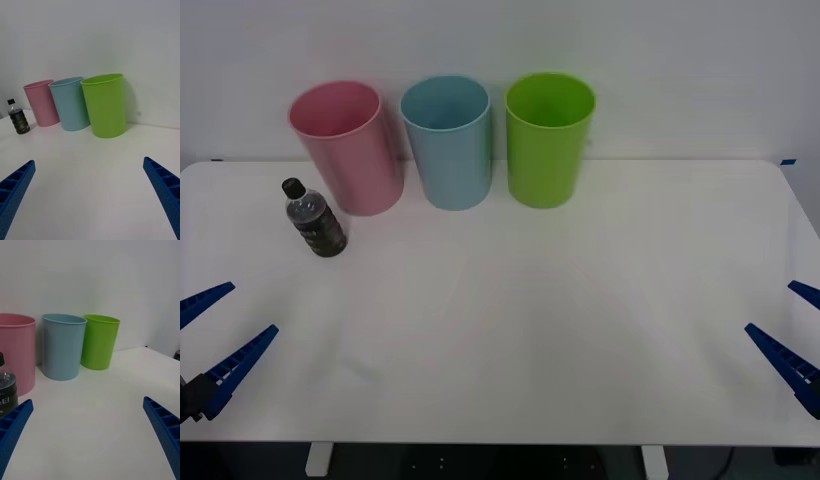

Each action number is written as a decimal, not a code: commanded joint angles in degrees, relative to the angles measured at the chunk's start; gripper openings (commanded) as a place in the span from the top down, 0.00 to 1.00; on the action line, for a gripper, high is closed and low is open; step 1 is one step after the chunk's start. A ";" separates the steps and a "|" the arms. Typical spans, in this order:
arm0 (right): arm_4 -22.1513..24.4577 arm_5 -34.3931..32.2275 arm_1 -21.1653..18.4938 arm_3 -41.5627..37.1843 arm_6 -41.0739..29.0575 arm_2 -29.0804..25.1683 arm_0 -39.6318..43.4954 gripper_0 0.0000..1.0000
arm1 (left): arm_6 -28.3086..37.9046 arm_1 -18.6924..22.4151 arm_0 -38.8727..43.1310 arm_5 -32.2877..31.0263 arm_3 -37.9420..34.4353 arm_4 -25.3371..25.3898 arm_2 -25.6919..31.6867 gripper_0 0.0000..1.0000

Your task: Grasp the object on the table and drop it into the matching bin: aluminum can to the light blue bin, PET bottle to the pink bin.

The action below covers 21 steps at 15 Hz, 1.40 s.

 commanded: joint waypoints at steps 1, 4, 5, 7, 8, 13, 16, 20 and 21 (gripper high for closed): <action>0.00 0.00 0.00 0.00 0.00 0.00 0.00 0.00 | 0.00 0.00 0.00 0.00 0.00 0.00 0.00 0.00; 0.00 0.00 0.00 0.00 0.00 0.00 0.00 0.00 | -0.35 -1.82 -0.40 0.39 1.40 1.03 -0.03 0.00; 0.00 0.00 0.00 0.00 0.00 0.00 0.00 0.00 | -0.44 -1.64 -0.31 0.39 1.48 1.30 -0.47 0.00; 0.00 0.00 0.00 0.00 0.00 0.00 0.00 0.00 | -0.53 -1.55 -0.31 0.39 1.40 1.39 -0.47 0.00; 0.00 0.00 0.00 0.00 0.00 0.00 0.00 0.00 | -0.61 -1.55 -0.31 0.48 1.48 1.30 -0.47 0.00; 0.00 0.00 0.00 0.00 0.00 0.00 0.00 0.00 | -1.93 -1.55 0.30 4.17 1.40 1.30 -1.17 0.00; 0.00 0.00 0.00 0.00 0.00 0.00 0.00 0.00 | -3.16 -1.55 1.01 9.44 1.48 1.21 -2.58 0.00; 0.00 0.00 0.00 0.00 0.00 0.00 0.00 0.00 | -5.10 -1.55 1.88 19.20 1.48 1.21 -5.92 0.00; 0.00 0.00 0.00 0.00 0.00 0.00 0.00 0.00 | -5.45 -1.55 1.97 21.22 1.48 1.21 -6.53 0.00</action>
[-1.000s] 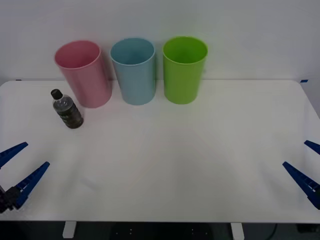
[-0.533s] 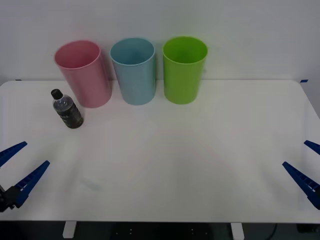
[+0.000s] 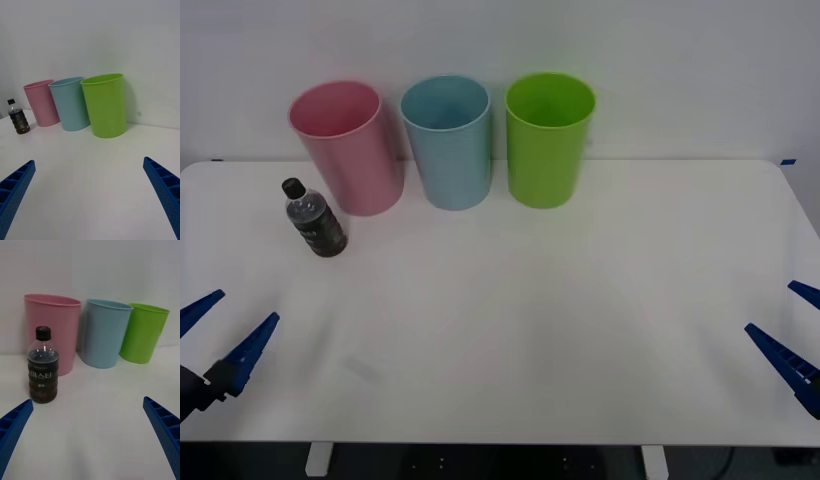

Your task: Grasp the object on the table and drop it into the matching bin: aluminum can to the light blue bin, PET bottle to the pink bin.

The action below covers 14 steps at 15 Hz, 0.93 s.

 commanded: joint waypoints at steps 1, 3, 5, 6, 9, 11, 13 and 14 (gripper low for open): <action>0.00 0.00 0.01 0.00 0.00 0.00 0.00 0.00 | -1.30 0.06 0.26 6.50 0.01 0.04 -1.72 0.00; 0.00 0.00 0.01 0.00 0.00 0.00 0.00 0.00 | -1.91 -0.03 0.44 10.36 0.01 0.13 -2.77 0.00; 0.00 0.00 0.01 0.00 0.00 0.00 0.00 0.00 | -2.18 -0.03 0.35 13.79 0.01 0.22 -3.48 0.00; 0.00 0.00 0.01 0.00 0.00 0.00 0.00 0.00 | -2.18 0.06 0.00 15.64 0.01 0.13 -3.92 0.00; 0.00 0.00 0.01 0.00 0.00 0.00 0.00 0.00 | -2.18 -0.03 -3.26 18.98 1.50 -1.45 -5.76 0.00; 0.00 0.00 0.01 0.00 0.00 0.00 0.00 0.00 | -2.62 -0.03 -7.21 18.98 5.54 -2.59 -6.38 0.00; 0.00 0.00 0.01 0.00 0.00 0.00 0.00 0.00 | -2.70 0.06 -10.29 19.07 8.36 -4.26 -6.47 0.00; 0.00 0.00 0.01 0.00 0.00 0.00 0.00 0.00 | -2.62 -0.03 -11.52 19.33 9.32 -4.88 -6.64 0.00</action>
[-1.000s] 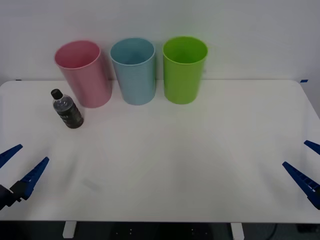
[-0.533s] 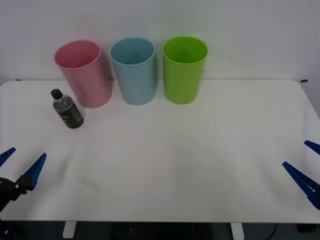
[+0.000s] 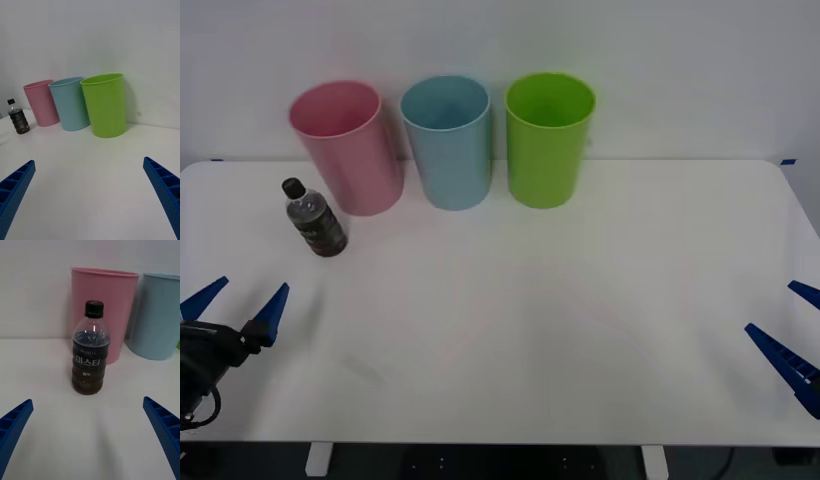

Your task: Grasp the object on the table and drop it into the matching bin: aluminum can to the light blue bin, PET bottle to the pink bin.

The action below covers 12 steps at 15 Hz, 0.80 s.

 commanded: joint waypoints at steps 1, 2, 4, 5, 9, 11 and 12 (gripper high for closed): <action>0.00 0.00 0.00 0.00 0.00 0.00 0.00 0.00 | 0.16 -0.03 -3.12 0.66 2.60 -1.58 -0.50 0.00; 0.00 0.00 0.00 0.00 0.00 0.00 0.00 0.00 | 0.07 -0.12 -4.52 1.36 3.75 -2.02 -1.11 0.00; 0.00 0.00 0.00 0.00 0.00 0.00 0.00 0.00 | -0.10 -1.00 -6.98 1.97 6.03 -3.52 -1.38 0.00; 0.00 0.00 0.00 0.00 0.00 0.00 0.00 0.00 | -0.02 -1.61 -8.13 2.33 6.73 -4.57 -1.38 0.00; 0.00 0.00 0.00 0.00 0.00 0.00 0.00 0.00 | 0.07 -3.46 -11.82 4.08 9.02 -7.82 -1.29 0.00; 0.00 0.00 0.00 0.00 0.00 0.00 0.00 0.00 | -0.02 -3.46 -14.45 4.35 11.66 -8.88 -1.38 0.00; 0.00 0.00 0.00 0.00 0.00 0.00 0.00 0.00 | -0.02 -3.46 -15.95 4.52 12.97 -9.41 -1.20 0.00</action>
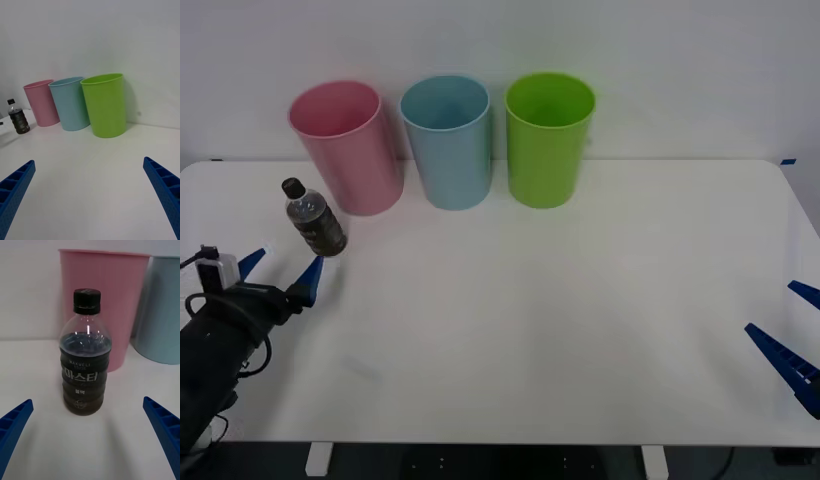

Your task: Grasp the object on the table and drop it into the matching bin: aluminum can to the light blue bin, PET bottle to the pink bin.

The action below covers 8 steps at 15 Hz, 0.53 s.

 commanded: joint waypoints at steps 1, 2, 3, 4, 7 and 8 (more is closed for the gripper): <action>0.00 0.00 0.00 0.00 0.00 0.00 0.00 0.00 | -0.11 -0.01 -3.61 0.47 3.34 -1.33 0.08 0.00; 0.00 0.00 0.00 0.00 0.00 0.00 0.00 0.00 | -0.11 -0.01 -4.66 0.91 4.22 -2.12 0.16 0.00; 0.00 0.00 0.00 0.00 0.00 0.00 0.00 0.00 | -0.02 -0.01 -5.45 1.35 4.92 -2.56 0.08 0.00; 0.00 0.00 0.00 0.00 0.00 0.00 0.00 0.00 | -0.11 -0.01 -6.33 1.61 6.07 -2.83 0.08 0.00; 0.00 0.00 0.00 0.00 0.00 0.00 0.00 0.00 | -0.19 -0.01 -9.23 2.23 9.41 -4.06 0.08 0.00; 0.00 0.00 0.00 0.00 0.00 0.00 0.00 0.00 | -0.19 -0.01 -10.29 2.40 10.29 -4.58 0.08 0.00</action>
